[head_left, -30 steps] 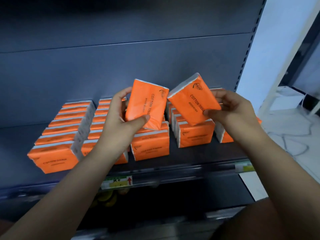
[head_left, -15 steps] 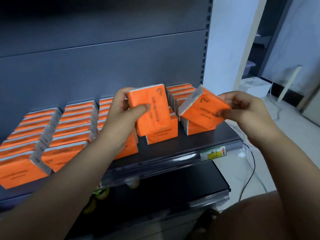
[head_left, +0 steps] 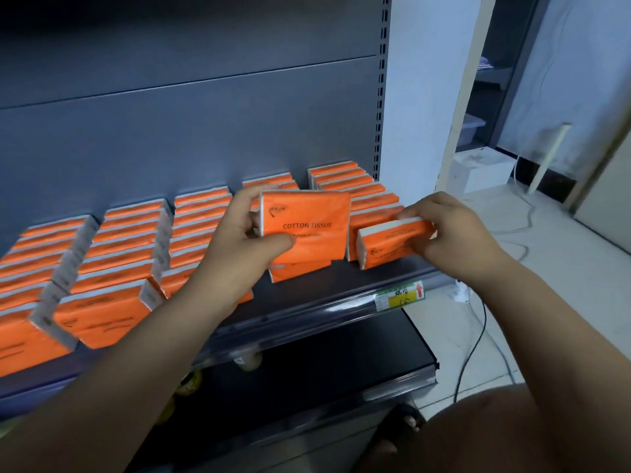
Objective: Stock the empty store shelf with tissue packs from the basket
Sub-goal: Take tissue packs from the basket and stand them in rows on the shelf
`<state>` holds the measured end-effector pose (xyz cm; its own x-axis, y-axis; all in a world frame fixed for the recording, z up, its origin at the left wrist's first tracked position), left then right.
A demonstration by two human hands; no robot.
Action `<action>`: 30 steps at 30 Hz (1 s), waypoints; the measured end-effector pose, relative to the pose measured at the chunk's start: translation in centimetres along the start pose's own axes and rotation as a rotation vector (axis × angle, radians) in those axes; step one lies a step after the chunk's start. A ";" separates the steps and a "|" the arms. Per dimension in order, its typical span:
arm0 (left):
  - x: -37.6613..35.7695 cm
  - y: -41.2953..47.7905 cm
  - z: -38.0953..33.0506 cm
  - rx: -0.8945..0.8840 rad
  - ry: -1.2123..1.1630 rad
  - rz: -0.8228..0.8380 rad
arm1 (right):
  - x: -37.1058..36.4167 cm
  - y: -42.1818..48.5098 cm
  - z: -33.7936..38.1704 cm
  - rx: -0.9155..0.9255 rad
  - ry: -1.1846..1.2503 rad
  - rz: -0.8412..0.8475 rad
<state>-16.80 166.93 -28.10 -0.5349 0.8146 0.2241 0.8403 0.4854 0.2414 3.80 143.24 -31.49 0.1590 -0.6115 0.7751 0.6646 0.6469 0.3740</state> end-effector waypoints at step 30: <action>0.2 -1.9 1.6 -0.259 1.076 -0.094 | -5.2 1.1 9.0 0.193 -0.112 0.030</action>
<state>-18.36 166.64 -30.00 -0.4981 0.0168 0.8669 0.8160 0.3473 0.4621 -2.87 151.20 -30.57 0.0869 -0.5431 0.8351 0.5067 0.7459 0.4324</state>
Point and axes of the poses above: each hand's wrist, its own y-axis towards the middle knuckle, its own x-axis out of the back of the hand, z = x × y, the point moved 1 cm from there along y, towards the middle knuckle, and after that the axes turned 4 degrees about z, right-handed, at the moved point
